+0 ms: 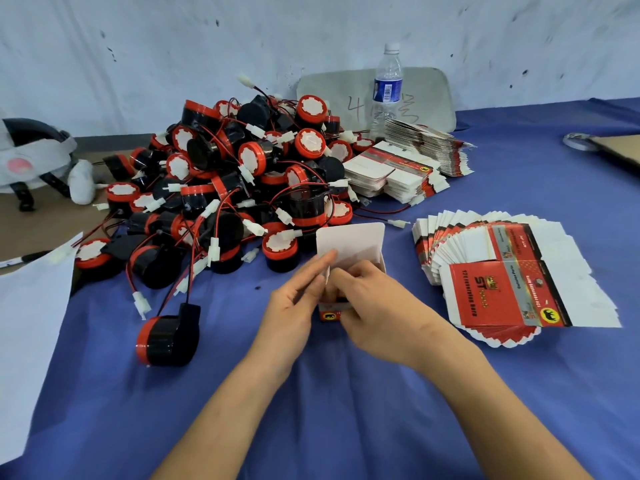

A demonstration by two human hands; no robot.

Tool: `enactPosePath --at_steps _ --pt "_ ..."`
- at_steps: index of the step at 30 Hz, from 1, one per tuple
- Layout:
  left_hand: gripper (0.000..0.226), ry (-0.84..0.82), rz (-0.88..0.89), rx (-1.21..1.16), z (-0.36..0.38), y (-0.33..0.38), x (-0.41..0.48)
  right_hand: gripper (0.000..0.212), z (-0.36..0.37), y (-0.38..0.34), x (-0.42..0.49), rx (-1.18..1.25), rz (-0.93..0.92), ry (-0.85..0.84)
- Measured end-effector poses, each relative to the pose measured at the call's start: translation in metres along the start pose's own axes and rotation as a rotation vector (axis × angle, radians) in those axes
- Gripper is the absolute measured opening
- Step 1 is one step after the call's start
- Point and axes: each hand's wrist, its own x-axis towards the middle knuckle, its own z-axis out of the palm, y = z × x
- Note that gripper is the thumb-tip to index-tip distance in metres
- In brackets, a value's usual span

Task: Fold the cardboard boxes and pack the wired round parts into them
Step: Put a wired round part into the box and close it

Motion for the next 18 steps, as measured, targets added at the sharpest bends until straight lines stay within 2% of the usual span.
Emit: enactPosePath --at_steps 2,4,6,7,8,9,12,13,15,18 --pt "0.034 0.031 -0.021 -0.031 0.001 -0.002 0.002 0.011 -0.008 -0.006 0.000 0.150 -0.054 0.230" --pt "0.035 0.053 -0.019 0.007 0.004 -0.003 0.002 0.013 -0.014 -0.008 -0.002 0.371 -0.066 0.589" --pt "0.036 0.066 -0.009 0.053 0.009 -0.005 0.002 0.019 -0.020 0.001 -0.002 0.565 0.027 0.908" --pt "0.036 0.069 -0.009 0.063 0.010 -0.005 0.002 0.023 -0.022 0.008 -0.001 0.649 0.114 0.987" --pt "0.036 0.073 -0.006 0.075 0.010 -0.007 0.003 0.028 -0.024 0.019 0.001 0.742 0.214 0.980" --pt "0.036 0.075 -0.003 0.086 0.010 -0.007 0.003 0.033 -0.025 0.030 0.003 0.842 0.308 0.879" --pt "0.034 0.084 0.002 0.104 0.008 -0.008 0.004 0.039 -0.019 0.057 0.004 1.179 0.450 0.340" --pt "0.033 0.090 0.005 0.101 0.007 -0.009 0.004 0.039 -0.015 0.062 0.004 1.303 0.476 0.215" --pt "0.032 0.102 0.005 0.084 0.007 -0.008 0.003 0.036 -0.007 0.067 0.004 1.462 0.475 0.119" --pt "0.032 0.114 -0.014 0.079 0.006 -0.009 0.004 0.036 0.000 0.070 0.006 1.487 0.444 0.103"
